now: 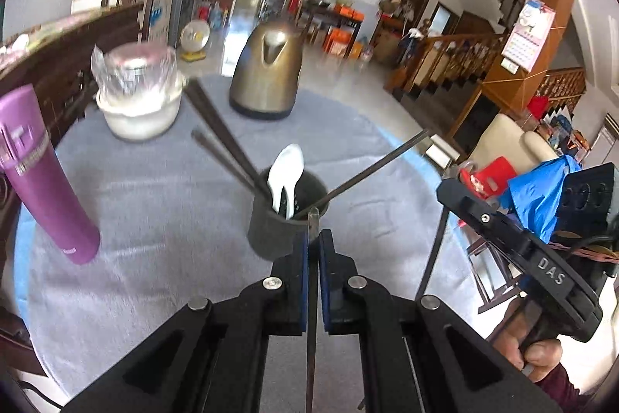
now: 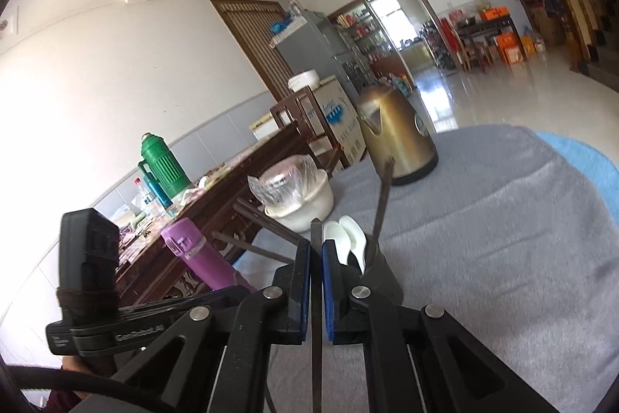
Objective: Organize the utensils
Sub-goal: 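Raise both held chopsticks upright and lower them into the grey cup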
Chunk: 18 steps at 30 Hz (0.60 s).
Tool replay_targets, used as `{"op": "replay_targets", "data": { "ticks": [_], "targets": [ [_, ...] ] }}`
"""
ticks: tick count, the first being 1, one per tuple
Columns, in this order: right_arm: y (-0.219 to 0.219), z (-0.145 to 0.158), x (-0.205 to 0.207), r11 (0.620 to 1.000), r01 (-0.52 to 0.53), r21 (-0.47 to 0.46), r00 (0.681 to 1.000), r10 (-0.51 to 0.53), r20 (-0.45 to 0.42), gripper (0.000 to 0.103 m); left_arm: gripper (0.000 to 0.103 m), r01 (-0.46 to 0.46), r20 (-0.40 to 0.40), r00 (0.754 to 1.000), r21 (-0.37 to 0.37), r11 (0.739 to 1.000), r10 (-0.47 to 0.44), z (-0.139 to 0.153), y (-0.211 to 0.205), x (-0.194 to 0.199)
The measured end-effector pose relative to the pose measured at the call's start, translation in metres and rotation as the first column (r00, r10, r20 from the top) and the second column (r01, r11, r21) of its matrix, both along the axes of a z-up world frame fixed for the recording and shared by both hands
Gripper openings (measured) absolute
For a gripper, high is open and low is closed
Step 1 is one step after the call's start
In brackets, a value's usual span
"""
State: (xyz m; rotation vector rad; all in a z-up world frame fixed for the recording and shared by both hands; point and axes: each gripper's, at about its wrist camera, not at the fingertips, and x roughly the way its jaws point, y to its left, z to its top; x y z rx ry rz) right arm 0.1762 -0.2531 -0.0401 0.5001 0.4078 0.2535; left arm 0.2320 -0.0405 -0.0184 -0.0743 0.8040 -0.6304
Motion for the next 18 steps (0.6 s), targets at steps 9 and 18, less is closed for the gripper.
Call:
{"op": "replay_targets", "data": {
  "ticks": [9,18],
  "targets": [
    [0.006,0.041,-0.001,0.995,0.059,-0.084,0.991,-0.048,0.127,0.006,0.005,-0.003,0.099,0.995,-0.044,0.999,0.007,0.040,0.004,-0.007],
    [0.006,0.077,0.013,0.976,0.168,-0.141,0.955,-0.126,0.268,0.006,0.005,-0.019,0.212,0.977,-0.078,0.997,0.035,0.083,0.007,-0.002]
  ]
}}
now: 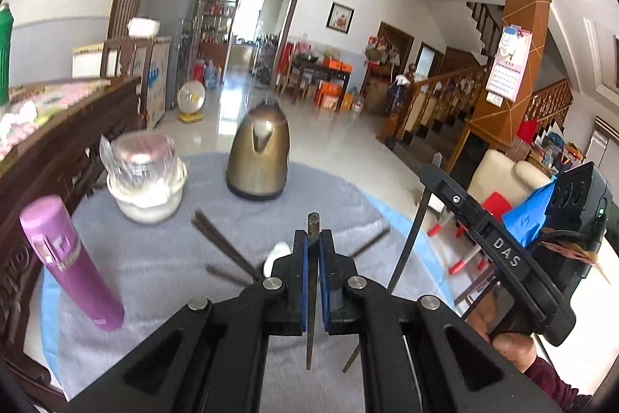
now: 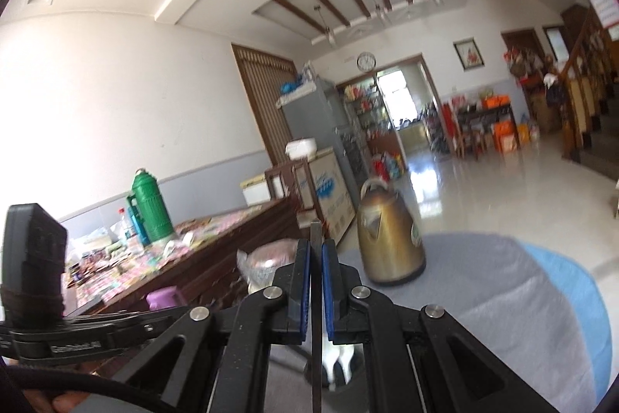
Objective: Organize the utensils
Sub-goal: 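Raise both held chopsticks upright and lower them into the grey cup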
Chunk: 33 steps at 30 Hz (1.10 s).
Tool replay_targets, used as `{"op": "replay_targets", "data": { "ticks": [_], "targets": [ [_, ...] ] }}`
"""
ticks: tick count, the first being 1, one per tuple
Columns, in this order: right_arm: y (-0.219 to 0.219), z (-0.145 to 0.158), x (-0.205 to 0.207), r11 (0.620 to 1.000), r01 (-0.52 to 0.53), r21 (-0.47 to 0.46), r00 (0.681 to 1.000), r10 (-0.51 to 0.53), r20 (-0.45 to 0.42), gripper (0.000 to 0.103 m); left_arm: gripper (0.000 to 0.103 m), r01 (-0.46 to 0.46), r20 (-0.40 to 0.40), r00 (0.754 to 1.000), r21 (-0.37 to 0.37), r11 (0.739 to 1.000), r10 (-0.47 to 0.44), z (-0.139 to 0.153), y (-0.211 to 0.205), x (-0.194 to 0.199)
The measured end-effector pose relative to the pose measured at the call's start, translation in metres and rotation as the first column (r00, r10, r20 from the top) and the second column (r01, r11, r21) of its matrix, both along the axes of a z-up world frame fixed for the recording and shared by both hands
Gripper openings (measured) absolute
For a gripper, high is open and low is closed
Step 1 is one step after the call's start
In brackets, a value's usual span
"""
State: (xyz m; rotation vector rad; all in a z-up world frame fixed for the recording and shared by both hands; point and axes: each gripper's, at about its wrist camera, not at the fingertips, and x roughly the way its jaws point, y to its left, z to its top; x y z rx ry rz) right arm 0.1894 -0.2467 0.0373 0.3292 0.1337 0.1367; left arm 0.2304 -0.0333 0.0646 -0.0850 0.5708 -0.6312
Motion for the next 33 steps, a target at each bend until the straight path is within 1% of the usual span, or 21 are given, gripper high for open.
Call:
{"op": "replay_targets", "data": {
  "ticks": [5,12,16,19,22,28,33],
  "targets": [
    [0.006,0.021,0.011,0.998,0.054,-0.036,0.995,-0.051,0.083,0.006,0.005,-0.014,0.054,0.998,-0.029,0.999,0.015,0.020,-0.001,0.007],
    [0.021,0.030,0.039,0.985,0.152,-0.086,0.979,-0.138,0.148,0.006,0.005,-0.058,0.133,0.989,-0.078,0.995,0.068,0.037,-0.004,0.018],
    [0.025,0.024,0.059,0.979,0.187,-0.080,0.975,-0.175,0.138,0.006,0.005,-0.098,0.154,0.982,-0.091,0.991,0.111,0.031,-0.004,0.027],
    [0.024,0.018,0.074,0.975,0.218,-0.055,0.970,-0.209,0.125,0.006,0.005,-0.123,0.153,0.979,-0.091,0.988,0.136,0.023,-0.005,0.034],
    [0.022,0.012,0.083,0.973,0.226,-0.043,0.970,-0.221,0.106,0.006,0.005,-0.143,0.156,0.975,-0.088,0.986,0.156,0.013,-0.006,0.040],
    [0.029,-0.011,0.097,0.973,0.208,-0.103,0.978,-0.205,0.043,0.006,0.005,-0.148,0.104,0.982,-0.070,0.987,0.155,-0.009,-0.010,0.052],
    [0.022,-0.016,0.092,0.974,0.199,-0.103,0.980,-0.198,0.028,0.006,0.005,-0.143,0.085,0.985,-0.053,0.988,0.147,-0.018,-0.015,0.053]
  ]
}}
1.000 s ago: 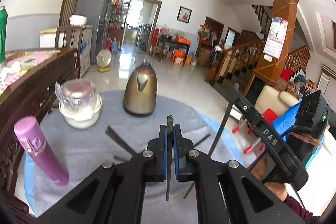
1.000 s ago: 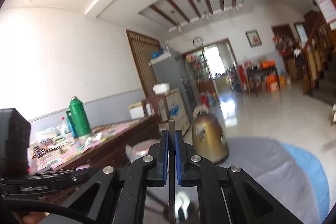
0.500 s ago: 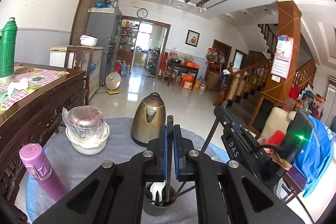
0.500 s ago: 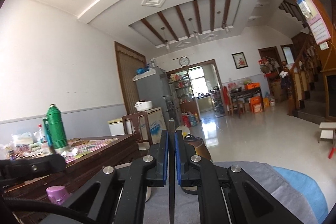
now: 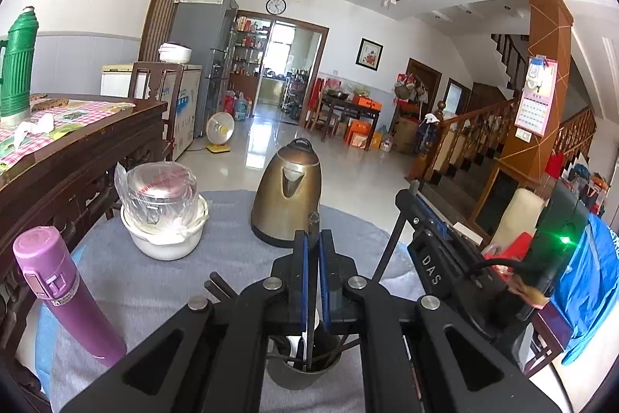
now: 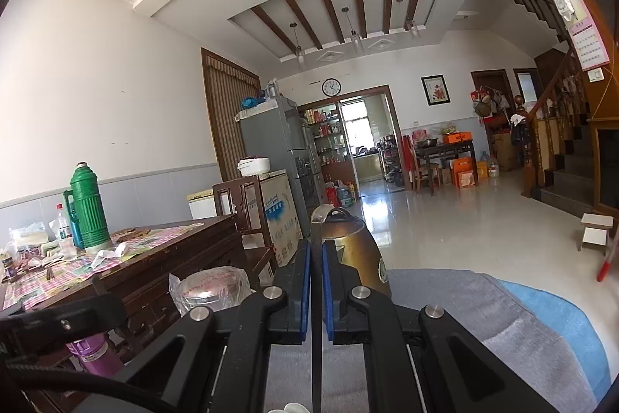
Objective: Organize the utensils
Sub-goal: 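Raise both held chopsticks upright and lower them into the grey cup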
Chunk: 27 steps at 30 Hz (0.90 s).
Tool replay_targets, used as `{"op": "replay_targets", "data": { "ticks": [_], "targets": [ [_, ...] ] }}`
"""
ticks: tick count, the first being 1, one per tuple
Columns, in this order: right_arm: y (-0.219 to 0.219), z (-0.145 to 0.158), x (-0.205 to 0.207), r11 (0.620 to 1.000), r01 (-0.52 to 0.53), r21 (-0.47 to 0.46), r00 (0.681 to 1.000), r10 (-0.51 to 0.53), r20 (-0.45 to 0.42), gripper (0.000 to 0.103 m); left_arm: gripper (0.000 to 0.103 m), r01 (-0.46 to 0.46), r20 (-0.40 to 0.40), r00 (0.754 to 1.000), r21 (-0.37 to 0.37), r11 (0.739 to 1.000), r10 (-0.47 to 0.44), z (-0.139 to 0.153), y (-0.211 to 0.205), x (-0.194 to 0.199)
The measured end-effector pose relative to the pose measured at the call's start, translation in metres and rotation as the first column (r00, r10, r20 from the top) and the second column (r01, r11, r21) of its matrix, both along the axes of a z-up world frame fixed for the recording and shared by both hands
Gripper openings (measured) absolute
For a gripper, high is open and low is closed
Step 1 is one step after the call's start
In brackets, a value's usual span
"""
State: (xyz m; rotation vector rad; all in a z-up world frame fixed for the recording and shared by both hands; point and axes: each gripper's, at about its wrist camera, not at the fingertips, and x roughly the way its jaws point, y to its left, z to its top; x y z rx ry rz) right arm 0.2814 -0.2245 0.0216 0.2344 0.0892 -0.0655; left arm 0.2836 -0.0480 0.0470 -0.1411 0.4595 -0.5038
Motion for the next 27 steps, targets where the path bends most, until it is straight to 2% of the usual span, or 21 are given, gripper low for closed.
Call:
{"op": "replay_targets", "data": {
  "ticks": [15,27],
  "targets": [
    [0.000,-0.009,-0.012,1.000,-0.021,-0.003,0.999,0.021,-0.041,0.007,0.005,0.009,-0.053,0.999,0.061,0.998,-0.006,-0.018,-0.009,-0.004],
    [-0.003,-0.007,-0.015,1.000,-0.021,0.013,0.999,0.021,-0.044,0.007,0.006,0.005,-0.051,0.999,0.097,0.995,0.000,-0.019,-0.012,-0.012]
  ]
}}
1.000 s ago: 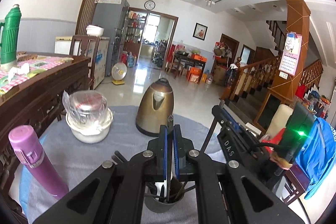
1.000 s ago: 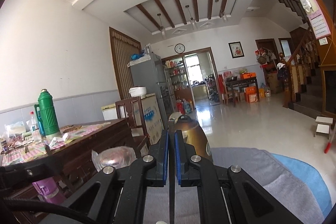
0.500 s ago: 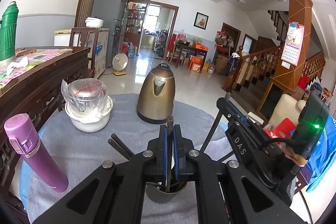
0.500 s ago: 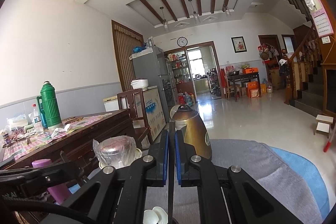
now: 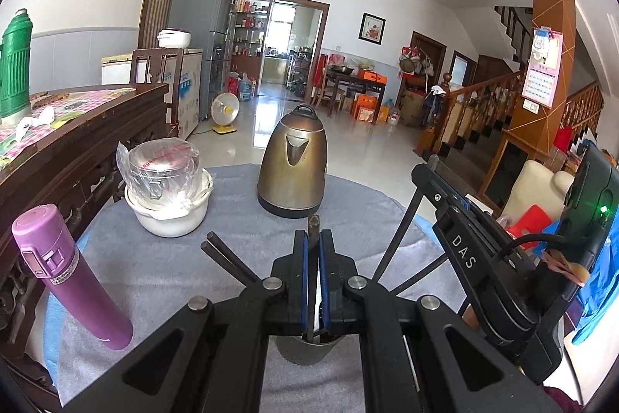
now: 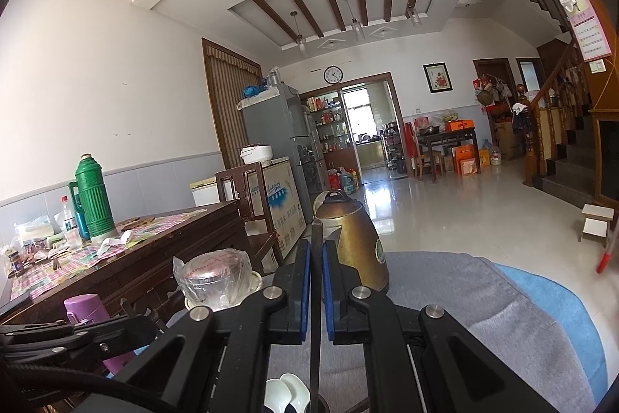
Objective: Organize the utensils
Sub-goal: 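Raise both held chopsticks upright and lower them into the grey cup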
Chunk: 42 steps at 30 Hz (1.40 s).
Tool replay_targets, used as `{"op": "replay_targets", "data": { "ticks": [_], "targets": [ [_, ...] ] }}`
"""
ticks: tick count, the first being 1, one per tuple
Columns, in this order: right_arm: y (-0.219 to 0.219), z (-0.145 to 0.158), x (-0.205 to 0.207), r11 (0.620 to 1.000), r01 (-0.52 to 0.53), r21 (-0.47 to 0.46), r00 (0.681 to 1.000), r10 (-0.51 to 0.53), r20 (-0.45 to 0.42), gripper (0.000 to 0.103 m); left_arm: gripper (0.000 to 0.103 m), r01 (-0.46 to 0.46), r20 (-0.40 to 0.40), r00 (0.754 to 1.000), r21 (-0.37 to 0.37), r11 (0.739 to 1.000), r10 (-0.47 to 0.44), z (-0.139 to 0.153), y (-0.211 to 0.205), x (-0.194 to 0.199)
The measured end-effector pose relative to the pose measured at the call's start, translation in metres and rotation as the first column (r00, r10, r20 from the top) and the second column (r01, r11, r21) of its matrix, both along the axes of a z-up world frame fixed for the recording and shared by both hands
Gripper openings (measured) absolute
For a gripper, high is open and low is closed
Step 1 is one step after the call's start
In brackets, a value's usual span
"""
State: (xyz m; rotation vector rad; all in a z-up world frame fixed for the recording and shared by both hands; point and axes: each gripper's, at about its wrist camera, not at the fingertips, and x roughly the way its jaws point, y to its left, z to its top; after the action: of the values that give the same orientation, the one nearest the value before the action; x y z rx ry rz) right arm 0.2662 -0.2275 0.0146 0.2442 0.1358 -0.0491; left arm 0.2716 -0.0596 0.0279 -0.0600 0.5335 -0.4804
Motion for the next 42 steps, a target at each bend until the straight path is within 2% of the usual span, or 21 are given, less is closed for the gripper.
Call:
{"op": "replay_targets", "data": {
  "ticks": [17,42],
  "targets": [
    [0.004,0.000,-0.004,1.000,-0.025,0.019,0.999,0.025,-0.024,0.007,0.006,-0.038,-0.010,0.999,0.036,0.999,0.038,0.000,0.003,-0.003],
    [0.003,-0.005,-0.007,0.997,-0.059,0.054,0.996,0.063,-0.063,0.008,0.007,-0.048,-0.036,0.998,0.038,0.998,0.049,-0.007,0.009,0.004]
  ]
}}
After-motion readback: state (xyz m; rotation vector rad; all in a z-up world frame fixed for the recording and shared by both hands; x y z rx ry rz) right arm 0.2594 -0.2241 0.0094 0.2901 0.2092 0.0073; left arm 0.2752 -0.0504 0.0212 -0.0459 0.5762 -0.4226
